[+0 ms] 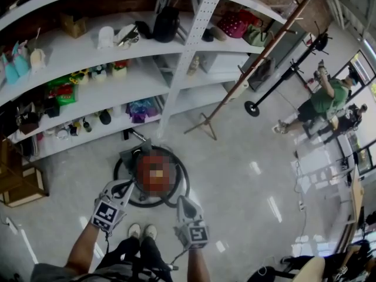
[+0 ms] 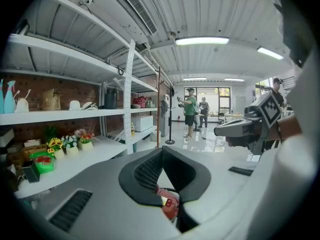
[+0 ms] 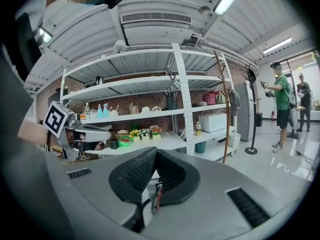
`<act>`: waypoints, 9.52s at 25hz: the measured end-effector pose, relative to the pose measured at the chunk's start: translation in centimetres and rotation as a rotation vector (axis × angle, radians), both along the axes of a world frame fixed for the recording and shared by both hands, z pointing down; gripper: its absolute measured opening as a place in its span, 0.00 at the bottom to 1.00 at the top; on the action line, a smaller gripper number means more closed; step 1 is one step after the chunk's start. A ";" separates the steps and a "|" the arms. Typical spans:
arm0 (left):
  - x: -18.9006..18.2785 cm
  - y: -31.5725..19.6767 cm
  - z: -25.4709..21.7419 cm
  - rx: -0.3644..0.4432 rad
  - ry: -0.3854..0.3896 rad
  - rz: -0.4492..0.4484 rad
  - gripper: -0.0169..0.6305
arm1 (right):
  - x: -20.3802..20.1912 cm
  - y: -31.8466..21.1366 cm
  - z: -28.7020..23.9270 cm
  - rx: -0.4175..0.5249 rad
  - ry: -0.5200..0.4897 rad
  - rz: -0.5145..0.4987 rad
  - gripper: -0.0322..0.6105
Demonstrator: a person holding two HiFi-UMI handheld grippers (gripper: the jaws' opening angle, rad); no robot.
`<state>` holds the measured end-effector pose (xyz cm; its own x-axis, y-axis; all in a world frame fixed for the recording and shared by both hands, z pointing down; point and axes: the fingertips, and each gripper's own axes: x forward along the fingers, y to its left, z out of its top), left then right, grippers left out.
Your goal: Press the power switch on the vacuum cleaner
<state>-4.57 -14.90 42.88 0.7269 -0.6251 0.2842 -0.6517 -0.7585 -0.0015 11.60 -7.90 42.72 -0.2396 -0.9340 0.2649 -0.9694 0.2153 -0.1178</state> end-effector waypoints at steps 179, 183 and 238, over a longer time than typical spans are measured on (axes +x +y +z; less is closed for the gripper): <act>3.1 -5.0 38.3 -0.227 -0.117 -0.036 0.04 | 2.8 -16.4 51.2 -0.272 -0.075 -0.181 0.07; 3.2 -5.0 37.8 -0.232 -0.110 -0.040 0.04 | 2.9 -16.0 50.4 -0.271 -0.070 -0.180 0.07; 4.2 -0.8 19.5 -0.108 -0.034 0.006 0.04 | 1.6 -5.0 23.0 -0.066 -0.072 -0.113 0.07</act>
<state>-0.42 -15.66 62.39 0.7196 -0.5848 0.3743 -0.6478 -0.7596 0.0587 13.19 -12.92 65.76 -0.3628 -0.8812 0.3031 -0.9280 0.3121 -0.2034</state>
